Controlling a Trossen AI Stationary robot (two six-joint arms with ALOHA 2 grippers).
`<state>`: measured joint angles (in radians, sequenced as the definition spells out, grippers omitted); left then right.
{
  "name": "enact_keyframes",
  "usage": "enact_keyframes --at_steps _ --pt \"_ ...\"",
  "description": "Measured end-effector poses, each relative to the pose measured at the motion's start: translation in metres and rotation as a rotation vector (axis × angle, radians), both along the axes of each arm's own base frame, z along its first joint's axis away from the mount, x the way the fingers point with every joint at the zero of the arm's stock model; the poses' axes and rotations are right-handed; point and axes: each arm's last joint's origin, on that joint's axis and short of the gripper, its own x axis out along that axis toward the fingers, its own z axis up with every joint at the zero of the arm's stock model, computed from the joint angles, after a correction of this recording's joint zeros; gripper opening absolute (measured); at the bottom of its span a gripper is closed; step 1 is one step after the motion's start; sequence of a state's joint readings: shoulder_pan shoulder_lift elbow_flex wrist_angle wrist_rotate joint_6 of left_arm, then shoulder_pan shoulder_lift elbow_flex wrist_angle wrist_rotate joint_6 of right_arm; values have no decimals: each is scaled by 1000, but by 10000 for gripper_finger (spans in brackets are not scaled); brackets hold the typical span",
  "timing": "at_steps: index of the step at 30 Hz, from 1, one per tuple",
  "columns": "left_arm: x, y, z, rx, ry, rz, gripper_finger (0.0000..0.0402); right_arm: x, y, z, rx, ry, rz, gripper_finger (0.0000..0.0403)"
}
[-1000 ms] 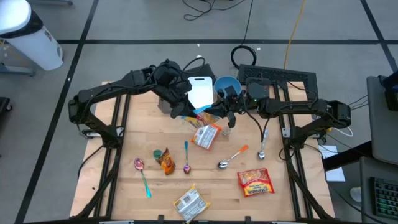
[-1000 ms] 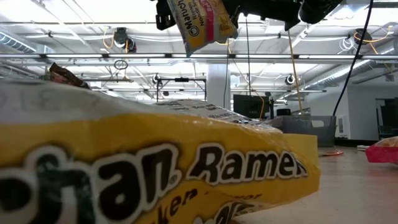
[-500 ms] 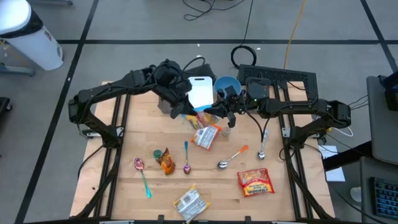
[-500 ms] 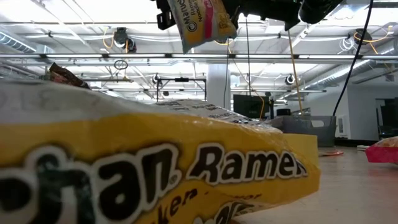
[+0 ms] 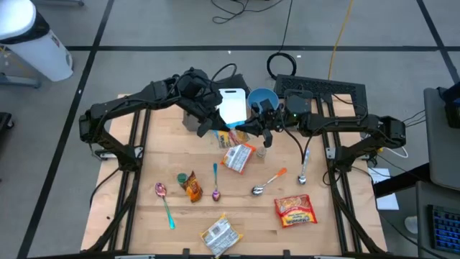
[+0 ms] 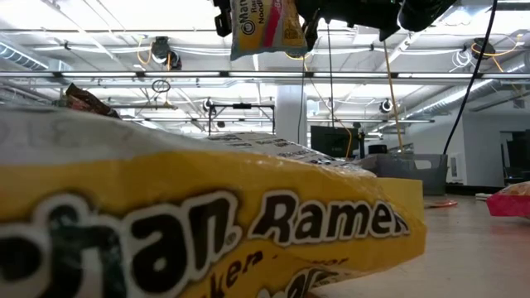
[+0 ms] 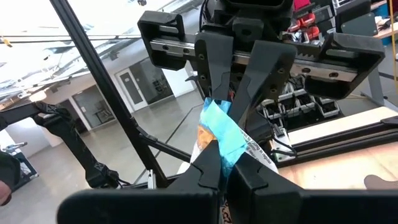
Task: Pick & Place Food Item
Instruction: Put the blue noodle pack into the left black bin
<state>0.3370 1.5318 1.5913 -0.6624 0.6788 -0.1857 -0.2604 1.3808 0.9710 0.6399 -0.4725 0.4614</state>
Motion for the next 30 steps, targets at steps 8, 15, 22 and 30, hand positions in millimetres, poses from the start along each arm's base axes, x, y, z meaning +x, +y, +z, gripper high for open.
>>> enact_keyframes --at_steps 8,15,22,30 --pt "0 0 0 7 -4 -6 3 0 0 0 -13 -2 -2 0" --pt "-3 -1 -4 26 31 -26 2 0 0 0 -19 -2 -2 24" --pt "-5 -2 -7 28 59 -35 2 -1 -3 0 17 5 -6 103" --pt "-6 2 -7 74 48 -40 2 -2 -10 0 79 18 -21 203"
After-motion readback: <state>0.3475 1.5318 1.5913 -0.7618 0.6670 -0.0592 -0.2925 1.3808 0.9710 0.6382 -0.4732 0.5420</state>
